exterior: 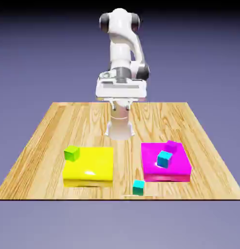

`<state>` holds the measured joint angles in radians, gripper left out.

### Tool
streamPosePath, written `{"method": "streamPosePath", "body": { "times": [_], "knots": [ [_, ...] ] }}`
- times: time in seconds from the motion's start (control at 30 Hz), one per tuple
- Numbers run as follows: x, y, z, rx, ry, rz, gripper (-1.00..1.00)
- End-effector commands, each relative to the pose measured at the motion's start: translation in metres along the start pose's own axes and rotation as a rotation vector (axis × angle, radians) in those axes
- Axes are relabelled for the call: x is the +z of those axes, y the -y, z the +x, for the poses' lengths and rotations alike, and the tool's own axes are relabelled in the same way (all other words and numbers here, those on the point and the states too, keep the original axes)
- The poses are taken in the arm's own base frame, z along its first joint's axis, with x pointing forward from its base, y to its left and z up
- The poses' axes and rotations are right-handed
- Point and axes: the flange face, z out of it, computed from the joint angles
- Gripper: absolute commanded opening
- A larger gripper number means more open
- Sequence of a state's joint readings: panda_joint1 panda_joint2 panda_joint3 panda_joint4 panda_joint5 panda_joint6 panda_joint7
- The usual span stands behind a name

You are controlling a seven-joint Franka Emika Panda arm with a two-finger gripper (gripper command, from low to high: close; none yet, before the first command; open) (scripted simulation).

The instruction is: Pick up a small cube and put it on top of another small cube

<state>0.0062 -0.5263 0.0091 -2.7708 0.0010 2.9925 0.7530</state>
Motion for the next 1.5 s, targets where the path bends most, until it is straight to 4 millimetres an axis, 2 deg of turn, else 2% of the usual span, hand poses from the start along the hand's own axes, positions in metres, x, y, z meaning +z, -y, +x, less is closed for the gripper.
{"method": "streamPosePath", "body": {
  "times": [0.0,0.33,0.67,1.03,1.17,1.23,1.33,1.37,1.4,1.43,1.47],
  "knots": [
    [0.01,0.004,0.003,0.007,0.029,-0.029,0.0],
    [0.114,0.032,0.012,0.086,0.318,-0.315,0.0],
    [0.221,0.037,-0.008,0.173,0.61,-0.6,0.0],
    [0.324,0.016,-0.054,0.267,0.937,-0.909,0.0],
    [0.356,0.001,-0.074,0.298,1.058,-1.019,0.0],
    [0.361,-0.001,-0.078,0.303,1.079,-1.037,0.0],
    [0.377,-0.031,-0.12,0.303,1.079,-1.037,0.0],
    [0.379,-0.038,-0.129,0.303,1.079,-1.037,0.0],
    [0.379,-0.038,-0.129,0.303,1.079,-1.037,-1.0],
    [0.379,-0.038,-0.129,0.303,1.079,-1.037,-1.0],
    [0.375,-0.028,-0.115,0.303,1.079,-1.037,-1.0]
  ]
}}
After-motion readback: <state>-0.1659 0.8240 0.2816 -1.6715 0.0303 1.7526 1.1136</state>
